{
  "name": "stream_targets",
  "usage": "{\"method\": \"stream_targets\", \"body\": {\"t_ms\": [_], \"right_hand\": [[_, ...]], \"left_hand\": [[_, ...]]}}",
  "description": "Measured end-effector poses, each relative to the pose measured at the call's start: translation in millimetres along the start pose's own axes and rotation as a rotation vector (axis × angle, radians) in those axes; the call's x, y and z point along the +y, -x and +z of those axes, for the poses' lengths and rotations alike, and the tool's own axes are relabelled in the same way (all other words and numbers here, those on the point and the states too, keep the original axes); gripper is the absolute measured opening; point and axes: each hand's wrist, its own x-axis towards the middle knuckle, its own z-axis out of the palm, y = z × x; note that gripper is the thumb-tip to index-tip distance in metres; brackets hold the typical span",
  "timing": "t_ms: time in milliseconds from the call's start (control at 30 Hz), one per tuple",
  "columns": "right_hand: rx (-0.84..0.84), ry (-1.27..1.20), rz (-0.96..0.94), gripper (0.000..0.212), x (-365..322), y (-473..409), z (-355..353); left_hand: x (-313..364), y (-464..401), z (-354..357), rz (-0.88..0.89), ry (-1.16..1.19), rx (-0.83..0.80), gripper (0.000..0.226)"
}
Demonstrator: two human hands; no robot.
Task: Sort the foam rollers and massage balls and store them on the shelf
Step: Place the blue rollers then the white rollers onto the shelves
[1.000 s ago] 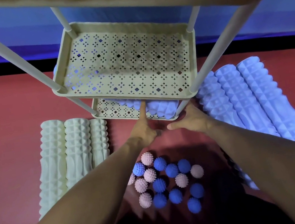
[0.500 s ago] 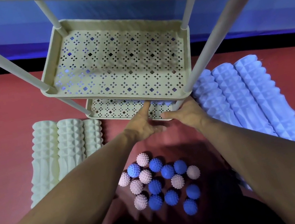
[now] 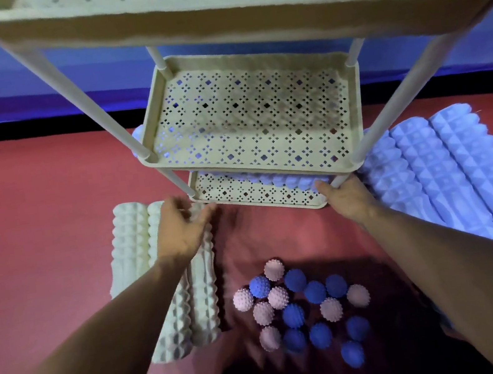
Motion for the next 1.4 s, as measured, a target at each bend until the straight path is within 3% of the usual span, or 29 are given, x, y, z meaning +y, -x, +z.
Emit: {"method": "stream_targets", "body": {"t_ms": [100, 167, 300, 433, 567, 633, 667, 767, 867, 1000, 1100, 1200, 1300, 1400], "right_hand": [[0.012, 0.006, 0.001, 0.027, -2.3, 0.2, -0.9], [0.0, 0.006, 0.013, 0.026, -2.0, -1.1, -7.0], [0.029, -0.009, 0.056, 0.027, 3.1, -7.6, -34.4], [0.036, -0.023, 0.123, 0.019, 17.2, -12.5, -59.4], [0.035, -0.057, 0.149, 0.019, 35.1, -20.2, -61.5], [0.025, -0.072, 0.136, 0.034, 37.9, -22.5, -59.2], [0.019, -0.083, 0.133, 0.039, 38.1, -23.8, -58.4], [-0.006, -0.119, 0.133, 0.022, 33.6, -21.7, -56.5], [-0.027, -0.115, 0.137, 0.018, 36.4, -23.8, -53.2], [-0.031, -0.124, 0.158, 0.019, 38.5, -25.8, -47.9], [-0.038, -0.15, 0.164, 0.021, 38.1, -25.5, -48.2], [-0.038, -0.218, 0.122, 0.014, 32.6, -21.1, -51.4], [-0.039, -0.276, 0.024, 0.035, 22.2, -16.3, -55.2], [0.005, -0.235, -0.011, 0.044, 25.0, -17.1, -61.3]], "left_hand": [[2.7, -11.7, -16.8, 0.024, 0.079, 0.101, 0.087], [4.1, -17.0, -21.3, 0.042, 0.046, 0.04, 0.108], [8.2, -24.8, -17.1, 0.074, 0.046, -0.126, 0.126], [6.4, -41.1, -8.5, 0.036, 0.01, -0.2, 0.115], [-0.4, -64.7, -7.8, -0.021, 0.108, -0.131, 0.096], [-5.0, -75.1, -9.4, 0.013, 0.083, -0.137, 0.094], [-6.8, -79.5, -10.2, 0.035, 0.058, -0.159, 0.096], [-8.3, -92.6, -19.8, 0.071, -0.042, -0.24, 0.114], [-5.6, -107.3, -35.5, 0.145, -0.16, -0.283, 0.137], [1.8, -123.3, -44.5, 0.164, -0.183, -0.327, 0.138], [3.7, -133.4, -40.0, 0.179, -0.196, -0.323, 0.124], [6.3, -133.8, -35.0, 0.045, -0.251, -0.239, 0.123], [0.6, -130.0, -37.4, -0.071, -0.267, -0.255, 0.128], [0.8, -118.1, -33.5, -0.035, -0.248, -0.287, 0.101]]}}
